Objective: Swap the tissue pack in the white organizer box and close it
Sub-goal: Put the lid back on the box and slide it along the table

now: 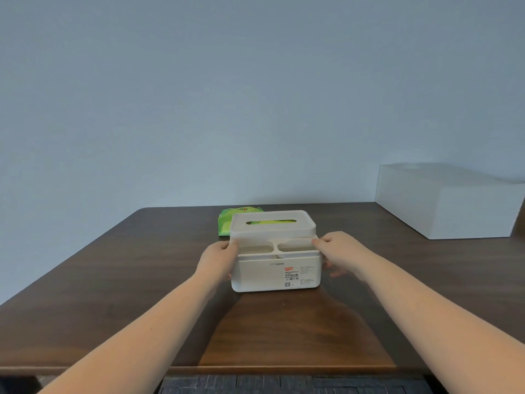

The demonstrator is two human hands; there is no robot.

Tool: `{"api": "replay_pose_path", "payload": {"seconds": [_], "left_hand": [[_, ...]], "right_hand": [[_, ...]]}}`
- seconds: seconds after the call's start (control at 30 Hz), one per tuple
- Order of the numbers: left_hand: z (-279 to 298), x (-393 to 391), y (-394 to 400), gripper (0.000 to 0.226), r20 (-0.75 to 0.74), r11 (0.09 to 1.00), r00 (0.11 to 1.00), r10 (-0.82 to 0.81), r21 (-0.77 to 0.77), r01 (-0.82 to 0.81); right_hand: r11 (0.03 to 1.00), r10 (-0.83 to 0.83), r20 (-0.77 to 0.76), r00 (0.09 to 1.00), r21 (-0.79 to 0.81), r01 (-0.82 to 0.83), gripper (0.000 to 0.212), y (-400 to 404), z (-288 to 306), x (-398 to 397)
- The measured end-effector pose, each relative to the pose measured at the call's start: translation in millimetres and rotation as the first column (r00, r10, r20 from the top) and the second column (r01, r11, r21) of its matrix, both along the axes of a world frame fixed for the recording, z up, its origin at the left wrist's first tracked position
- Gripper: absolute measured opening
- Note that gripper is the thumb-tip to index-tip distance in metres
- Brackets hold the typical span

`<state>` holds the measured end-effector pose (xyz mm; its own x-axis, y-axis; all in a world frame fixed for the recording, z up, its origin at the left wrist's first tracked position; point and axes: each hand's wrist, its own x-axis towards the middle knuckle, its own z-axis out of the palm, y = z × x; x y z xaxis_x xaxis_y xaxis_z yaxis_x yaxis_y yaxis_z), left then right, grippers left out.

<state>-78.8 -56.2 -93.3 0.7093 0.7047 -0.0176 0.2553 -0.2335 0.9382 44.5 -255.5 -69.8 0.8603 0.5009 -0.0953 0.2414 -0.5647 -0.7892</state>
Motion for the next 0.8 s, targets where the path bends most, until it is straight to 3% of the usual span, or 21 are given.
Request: {"api": "replay_pose_path", "payload": {"seconds": [0.53,0.7,0.8], "left_hand": [[-3,5,1,0.032,-0.101,0.999,0.994,0.048,0.005,-0.048],[-4,9,2,0.035,-0.127,0.995,0.99,0.062,0.085,-0.051],[-4,11,2,0.035,-0.153,0.974,0.982,0.107,0.215,-0.072]], "right_hand": [[0.996,-0.057,-0.09,0.994,-0.068,0.051,0.032,9,-6,4],[0.995,-0.081,-0.117,0.99,-0.069,0.073,0.028,9,-2,1],[0.996,-0.088,-0.161,0.983,-0.037,0.083,0.029,9,-1,0]]}}
